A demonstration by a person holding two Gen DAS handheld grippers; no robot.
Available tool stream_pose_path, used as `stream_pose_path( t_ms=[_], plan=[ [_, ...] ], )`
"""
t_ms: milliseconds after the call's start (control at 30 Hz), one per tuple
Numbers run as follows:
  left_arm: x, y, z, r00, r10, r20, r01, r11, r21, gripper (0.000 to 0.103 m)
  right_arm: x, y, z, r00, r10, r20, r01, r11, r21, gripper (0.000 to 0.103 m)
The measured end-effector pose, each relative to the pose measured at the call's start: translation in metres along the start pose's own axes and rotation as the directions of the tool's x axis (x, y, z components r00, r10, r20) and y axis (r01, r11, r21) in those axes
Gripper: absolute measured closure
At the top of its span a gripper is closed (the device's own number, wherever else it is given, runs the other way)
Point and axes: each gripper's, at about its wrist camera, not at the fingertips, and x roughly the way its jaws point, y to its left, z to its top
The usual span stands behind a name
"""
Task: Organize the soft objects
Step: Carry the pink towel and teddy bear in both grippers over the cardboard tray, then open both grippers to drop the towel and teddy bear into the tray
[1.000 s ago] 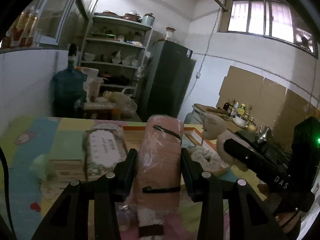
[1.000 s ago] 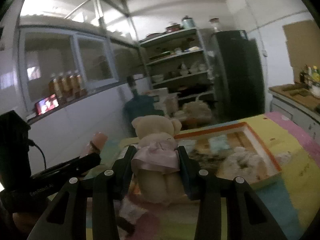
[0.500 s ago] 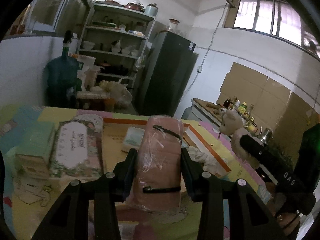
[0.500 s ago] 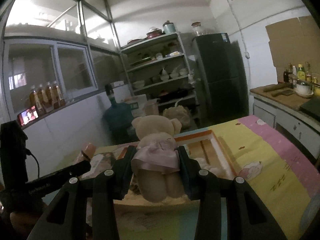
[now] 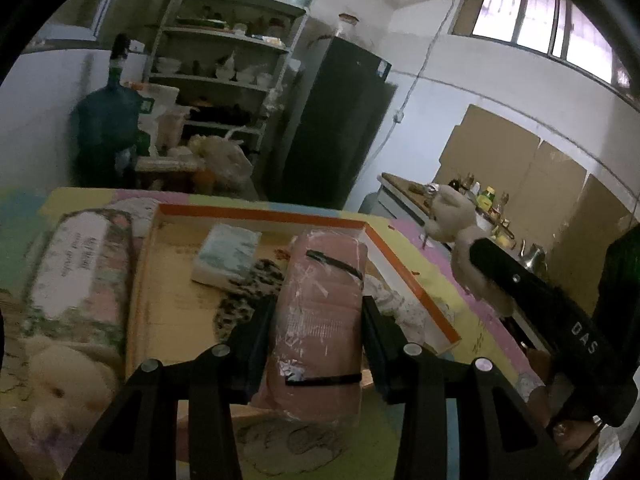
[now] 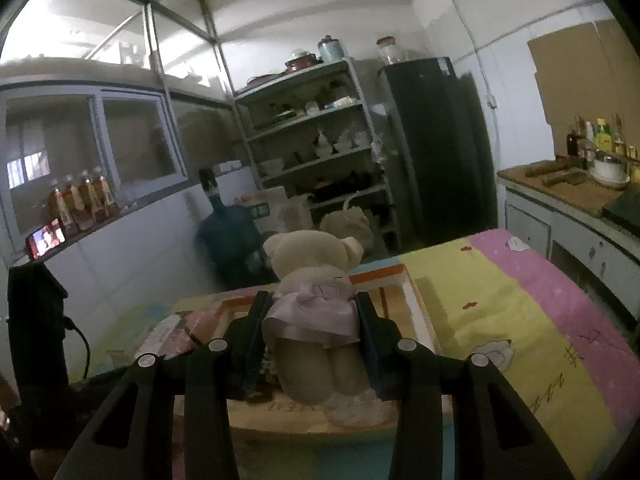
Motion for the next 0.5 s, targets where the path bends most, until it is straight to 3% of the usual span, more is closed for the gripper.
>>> stream_pose_path(
  t_ms=[500],
  plan=[
    [0.057, -0.028, -0.008, 0.995, 0.034, -0.098, -0.028, 0.998, 0.062, 0.06, 0.047, -0.032, -0.006, 0.994, 0.009, -0.105, -0.004, 0.999, 0.052, 0.06]
  ],
)
